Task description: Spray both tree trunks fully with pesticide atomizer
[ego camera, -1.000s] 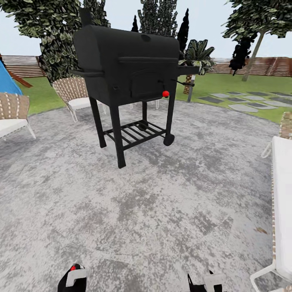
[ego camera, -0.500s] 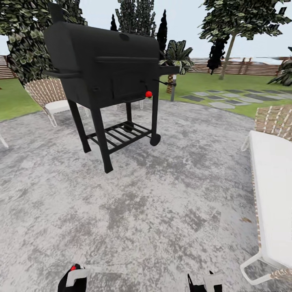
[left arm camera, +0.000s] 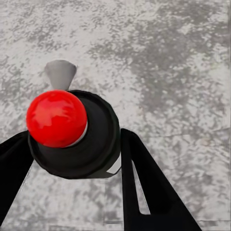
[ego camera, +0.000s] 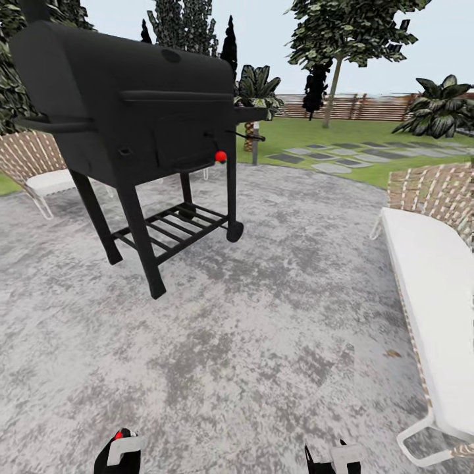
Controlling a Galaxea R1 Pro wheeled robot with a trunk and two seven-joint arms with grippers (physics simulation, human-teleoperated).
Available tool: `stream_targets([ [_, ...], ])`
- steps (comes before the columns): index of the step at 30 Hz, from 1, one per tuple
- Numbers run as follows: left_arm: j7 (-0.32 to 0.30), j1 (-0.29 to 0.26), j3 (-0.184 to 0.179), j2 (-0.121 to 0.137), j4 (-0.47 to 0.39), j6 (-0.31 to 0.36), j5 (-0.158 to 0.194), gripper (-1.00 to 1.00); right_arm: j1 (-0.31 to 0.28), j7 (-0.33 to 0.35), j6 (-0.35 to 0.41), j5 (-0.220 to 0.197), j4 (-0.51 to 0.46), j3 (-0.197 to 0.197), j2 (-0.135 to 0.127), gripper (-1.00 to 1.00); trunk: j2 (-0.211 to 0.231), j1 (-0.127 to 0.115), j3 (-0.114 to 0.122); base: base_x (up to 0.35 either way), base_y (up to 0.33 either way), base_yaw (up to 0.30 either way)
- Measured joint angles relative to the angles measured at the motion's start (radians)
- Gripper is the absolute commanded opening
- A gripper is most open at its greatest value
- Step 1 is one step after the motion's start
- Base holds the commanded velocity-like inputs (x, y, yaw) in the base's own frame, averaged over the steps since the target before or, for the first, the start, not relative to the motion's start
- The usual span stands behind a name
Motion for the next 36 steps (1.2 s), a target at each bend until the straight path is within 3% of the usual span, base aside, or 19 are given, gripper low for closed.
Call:
stream_targets([
  [13,0.000,0.000,0.000,0.000,-0.001,0.000,0.000,-1.00,0.000,0.000,0.000,0.000,0.000,0.000,0.000,1.00,0.000,0.000,0.000,0.278,0.183,-0.261],
  [26,0.000,0.000,0.002,0.000,-0.001,0.001,0.001,-1.00,0.000,0.000,0.000,0.000,0.000,0.000,0.000,1.00,0.000,0.000,0.000,0.048,0.008,-0.261],
  [36,0.000,0.000,0.002,0.000,-0.001,0.000,0.001,-1.00,0.000,0.000,0.000,0.000,0.000,0.000,0.000,1.00,0.000,0.000,0.000,0.281,0.003,-0.261],
])
